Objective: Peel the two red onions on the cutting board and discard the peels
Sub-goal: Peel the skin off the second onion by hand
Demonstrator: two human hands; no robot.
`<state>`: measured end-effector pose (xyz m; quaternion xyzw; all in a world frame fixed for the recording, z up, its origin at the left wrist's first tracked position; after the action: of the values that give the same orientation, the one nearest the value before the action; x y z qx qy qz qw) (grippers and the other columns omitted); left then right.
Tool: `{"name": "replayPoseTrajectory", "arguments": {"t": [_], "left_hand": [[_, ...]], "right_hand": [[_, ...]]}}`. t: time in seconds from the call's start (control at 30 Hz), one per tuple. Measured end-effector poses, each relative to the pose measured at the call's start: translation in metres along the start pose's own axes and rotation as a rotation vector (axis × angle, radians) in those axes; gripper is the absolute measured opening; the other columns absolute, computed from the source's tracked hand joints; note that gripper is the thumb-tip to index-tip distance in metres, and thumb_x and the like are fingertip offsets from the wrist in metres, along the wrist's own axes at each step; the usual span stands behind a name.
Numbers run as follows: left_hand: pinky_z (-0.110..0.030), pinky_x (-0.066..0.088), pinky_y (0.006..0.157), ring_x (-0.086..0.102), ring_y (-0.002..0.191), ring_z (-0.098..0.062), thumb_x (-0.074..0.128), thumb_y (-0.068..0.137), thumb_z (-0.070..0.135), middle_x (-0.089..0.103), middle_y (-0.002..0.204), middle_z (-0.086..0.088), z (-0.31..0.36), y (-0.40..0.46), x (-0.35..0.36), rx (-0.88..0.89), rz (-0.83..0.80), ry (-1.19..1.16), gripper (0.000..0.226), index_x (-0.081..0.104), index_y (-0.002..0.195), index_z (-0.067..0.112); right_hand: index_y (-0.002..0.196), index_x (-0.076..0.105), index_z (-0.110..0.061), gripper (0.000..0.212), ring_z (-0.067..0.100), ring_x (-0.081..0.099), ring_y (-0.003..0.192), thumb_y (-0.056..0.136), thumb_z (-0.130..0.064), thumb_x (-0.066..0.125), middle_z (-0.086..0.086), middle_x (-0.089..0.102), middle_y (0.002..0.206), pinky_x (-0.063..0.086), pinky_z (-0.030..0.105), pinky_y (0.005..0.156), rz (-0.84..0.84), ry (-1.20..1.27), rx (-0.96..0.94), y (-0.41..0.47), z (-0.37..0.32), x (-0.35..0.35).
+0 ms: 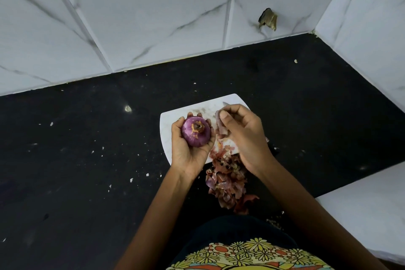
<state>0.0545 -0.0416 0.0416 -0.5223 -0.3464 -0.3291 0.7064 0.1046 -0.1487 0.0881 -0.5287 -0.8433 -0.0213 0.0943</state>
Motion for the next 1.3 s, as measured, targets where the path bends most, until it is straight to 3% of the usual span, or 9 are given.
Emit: {"name": "replayPoseTrajectory", "arguments": {"t": [0.1, 0.23, 0.33, 0.4, 0.53, 0.73, 0.87, 1.03, 1.3], "left_hand": [[-0.036, 0.048, 0.089, 0.061, 0.092, -0.021, 0.057, 0.087, 0.031, 0.066, 0.096, -0.005, 0.001, -0.003, 0.001, -0.021, -0.018, -0.029, 0.018, 0.068, 0.089, 0.016], [-0.039, 0.046, 0.094, 0.058, 0.099, -0.027, 0.055, 0.079, 0.026, 0.065, 0.100, -0.012, 0.002, -0.006, 0.002, -0.033, -0.079, -0.012, 0.027, 0.066, 0.098, 0.010], [-0.042, 0.047, 0.098, 0.056, 0.107, -0.029, 0.052, 0.075, 0.023, 0.063, 0.106, -0.014, 0.001, -0.006, 0.002, -0.040, -0.108, -0.010, 0.035, 0.065, 0.105, 0.009], [-0.043, 0.046, 0.100, 0.055, 0.108, -0.029, 0.051, 0.076, 0.023, 0.061, 0.109, -0.014, 0.000, -0.006, 0.003, -0.048, -0.116, -0.002, 0.036, 0.064, 0.106, 0.009], [-0.039, 0.039, 0.104, 0.056, 0.100, -0.025, 0.050, 0.079, 0.022, 0.060, 0.106, -0.012, 0.000, -0.006, 0.005, -0.044, -0.124, 0.021, 0.032, 0.063, 0.105, 0.009], [-0.022, 0.047, 0.070, 0.056, 0.081, -0.015, 0.051, 0.076, 0.021, 0.061, 0.096, -0.007, -0.001, -0.007, 0.008, -0.040, -0.151, 0.019, 0.031, 0.060, 0.105, 0.011], [-0.018, 0.042, 0.067, 0.051, 0.080, -0.013, 0.051, 0.076, 0.022, 0.058, 0.095, -0.006, -0.001, -0.007, 0.008, -0.017, -0.128, 0.028, 0.032, 0.057, 0.106, 0.012], [-0.021, 0.038, 0.072, 0.050, 0.080, -0.013, 0.050, 0.078, 0.022, 0.057, 0.095, -0.007, -0.003, -0.006, 0.007, 0.018, -0.098, 0.050, 0.029, 0.059, 0.104, 0.011], [-0.020, 0.048, 0.057, 0.054, 0.075, -0.014, 0.050, 0.078, 0.019, 0.058, 0.091, -0.007, -0.004, -0.006, 0.009, 0.068, -0.076, 0.055, 0.034, 0.054, 0.111, 0.011]], "right_hand": [[0.097, 0.061, -0.014, 0.010, 0.010, 0.063, 0.083, 0.094, -0.008, 0.054, -0.003, 0.064, 0.088, 0.054, 0.029, 0.072, 0.077, -0.465, -0.183, 0.005, 0.010, -0.015], [0.093, 0.062, -0.007, 0.019, 0.001, 0.053, 0.072, 0.098, -0.008, 0.043, -0.005, 0.059, 0.083, 0.040, 0.015, 0.066, -0.002, -0.890, -0.156, 0.008, 0.027, -0.029], [0.086, 0.063, -0.005, 0.028, 0.016, 0.057, 0.077, 0.099, -0.021, 0.045, 0.003, 0.060, 0.081, 0.045, 0.032, 0.071, -0.055, -1.090, -0.104, 0.008, 0.038, -0.036], [0.085, 0.064, -0.006, 0.021, 0.017, 0.058, 0.081, 0.096, -0.020, 0.053, 0.004, 0.061, 0.083, 0.046, 0.030, 0.073, -0.021, -1.026, -0.177, 0.008, 0.034, -0.035], [0.092, 0.067, -0.006, 0.005, 0.006, 0.060, 0.083, 0.088, -0.007, 0.065, 0.001, 0.066, 0.089, 0.042, 0.007, 0.072, 0.043, -0.706, -0.383, 0.001, 0.010, -0.020], [0.093, 0.073, -0.005, 0.014, 0.004, 0.059, 0.084, 0.079, -0.004, 0.073, 0.004, 0.065, 0.088, 0.048, 0.012, 0.078, 0.002, -0.739, -0.589, -0.006, 0.012, 0.002], [0.093, 0.074, -0.006, 0.014, 0.009, 0.062, 0.084, 0.079, -0.006, 0.073, 0.004, 0.066, 0.089, 0.051, 0.020, 0.079, 0.019, -0.758, -0.599, -0.006, 0.018, 0.004], [0.087, 0.072, -0.007, 0.009, 0.006, 0.060, 0.082, 0.078, -0.008, 0.073, 0.002, 0.064, 0.087, 0.050, 0.018, 0.075, 0.015, -0.786, -0.576, -0.006, 0.018, 0.007], [0.090, 0.063, -0.009, 0.004, 0.016, 0.054, 0.090, 0.086, -0.010, 0.064, 0.001, 0.056, 0.093, 0.049, 0.031, 0.072, -0.070, -0.930, -0.477, -0.003, 0.019, 0.009]]}}
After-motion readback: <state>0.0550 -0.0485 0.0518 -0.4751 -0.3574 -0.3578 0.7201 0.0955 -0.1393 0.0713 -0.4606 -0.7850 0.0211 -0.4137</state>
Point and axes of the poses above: each hand's wrist, its own y-axis towards the middle knuckle, its own x-axis out of the palm, z = x × y, the point moved 2 cm from there along y, towards the middle knuckle
